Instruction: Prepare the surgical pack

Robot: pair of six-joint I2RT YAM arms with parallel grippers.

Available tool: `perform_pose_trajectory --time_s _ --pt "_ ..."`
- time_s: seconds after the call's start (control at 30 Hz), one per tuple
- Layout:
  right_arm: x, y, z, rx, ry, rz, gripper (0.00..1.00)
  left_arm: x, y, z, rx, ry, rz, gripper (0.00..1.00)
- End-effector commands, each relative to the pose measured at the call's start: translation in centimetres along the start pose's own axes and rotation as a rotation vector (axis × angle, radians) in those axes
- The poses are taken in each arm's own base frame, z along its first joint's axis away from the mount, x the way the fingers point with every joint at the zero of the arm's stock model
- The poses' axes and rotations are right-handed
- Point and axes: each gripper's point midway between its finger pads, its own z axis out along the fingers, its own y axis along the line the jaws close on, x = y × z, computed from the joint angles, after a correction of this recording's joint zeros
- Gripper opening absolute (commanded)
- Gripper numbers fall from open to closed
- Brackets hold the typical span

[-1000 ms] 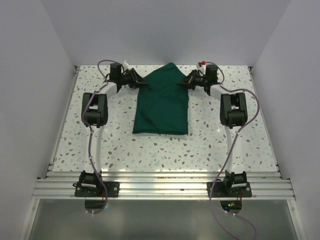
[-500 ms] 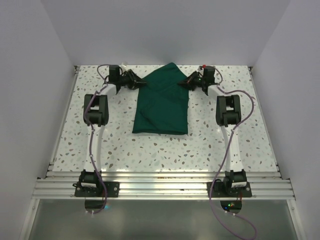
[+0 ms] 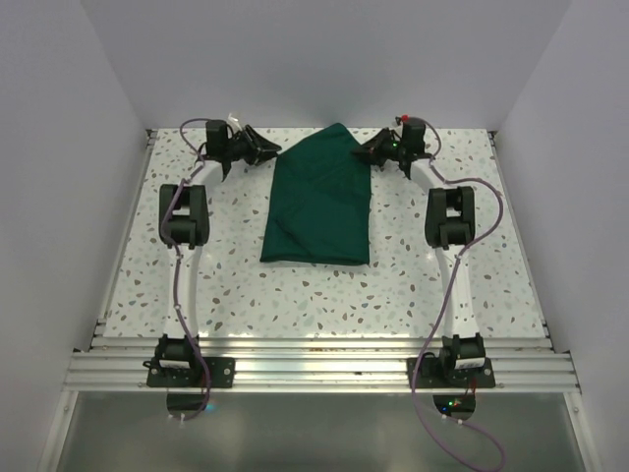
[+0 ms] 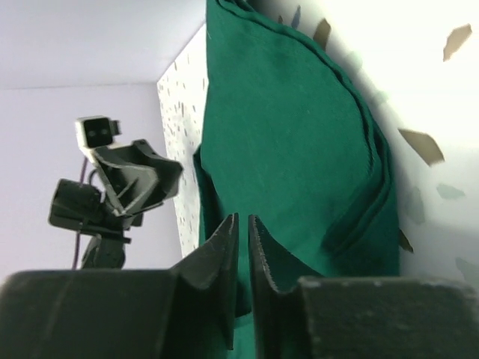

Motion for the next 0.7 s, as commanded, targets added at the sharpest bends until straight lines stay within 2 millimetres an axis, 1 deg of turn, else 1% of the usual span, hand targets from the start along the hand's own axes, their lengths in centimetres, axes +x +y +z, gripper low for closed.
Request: perform_pose_trajectory --time_s 0.0,0.03,0.07,0.1,0.13,0.17,0.2,0.23,0.27,0.3,0.33,0.37,0.4,0.43,0.47,0.5,0.53,0.57,0.6,0.63,0.67 --pt "-0.6 4.2 -3.3 0.0 0.013 -0.09 0.16 -2.3 -6.0 -2.6 0.077 -0.038 0.156 0.4" --pt "-0.3 5.2 -4.4 0.011 0.025 -0.096 0.2 -1.2 -5.1 -2.7 0.057 -0.01 0.14 0.42" --pt "0.4 5.2 -4.9 0.014 0.056 -0.1 0.21 -0.7 -6.1 -3.4 0.073 0.008 0.173 0.42" --pt "1.3 4.5 -5.4 0.033 0.086 -0.114 0.21 -0.1 -6.0 -3.8 0.074 0.024 0.185 0.42" --pt "1.8 5.5 -6.2 0.023 0.102 -0.128 0.21 1.2 -5.0 -4.2 0.058 0.055 0.191 0.42" --pt "3.3 5.0 -6.7 0.015 0.152 -0.126 0.2 1.6 -6.3 -4.9 0.08 0.07 0.215 0.42" --pt "4.1 4.8 -7.2 0.023 0.173 -0.12 0.17 2.9 -5.6 -5.2 0.083 0.096 0.209 0.4" --pt "4.6 5.7 -8.0 0.015 0.188 -0.131 0.16 3.6 -5.8 -5.5 0.093 0.115 0.213 0.38" --pt "5.8 4.4 -8.3 0.032 0.224 -0.146 0.15 4.4 -6.2 -5.8 0.114 0.145 0.213 0.36" --pt "6.7 3.3 -9.0 0.075 0.254 -0.124 0.12 5.6 -5.8 -5.7 0.109 0.183 0.19 0.33" --pt "7.1 3.3 -9.6 0.087 0.257 -0.146 0.11 6.3 -5.4 -5.6 0.107 0.205 0.194 0.27" --pt "7.5 2.5 -9.8 0.101 0.265 -0.169 0.1 7.1 -4.8 -5.5 0.101 0.231 0.185 0.27" --pt "8.4 1.0 -10.1 0.127 0.282 -0.144 0.1 8.0 -4.3 -5.4 0.086 0.254 0.167 0.26" --pt "8.7 0.4 -10.1 0.129 0.286 -0.143 0.09 8.6 -3.9 -5.2 0.08 0.272 0.18 0.24" --pt "9.1 -0.3 -10.0 0.135 0.292 -0.133 0.08 8.5 -3.2 -4.9 0.053 0.261 0.184 0.24" --pt "9.6 -1.1 -9.9 0.143 0.301 -0.115 0.07 9.2 -1.8 -5.3 0.005 0.276 0.137 0.21" --pt "9.8 -1.6 -9.8 0.148 0.305 -0.1 0.06 9.3 -1.0 -5.2 -0.019 0.268 0.116 0.2" --pt "10.3 -2.6 -9.6 0.157 0.313 -0.082 0.06 9.4 -0.5 -5.2 -0.029 0.268 0.099 0.2" --pt "10.3 -2.9 -9.4 0.16 0.31 -0.081 0.05 9.7 0.2 -5.3 -0.057 0.277 0.074 0.19" --pt "10.4 -3.3 -9.4 0.166 0.31 -0.075 0.05 10.0 1.4 -5.2 -0.085 0.285 0.06 0.18" --pt "10.6 -4.0 -9.2 0.174 0.316 -0.066 0.05 10.2 1.6 -5.1 -0.092 0.288 0.054 0.18"
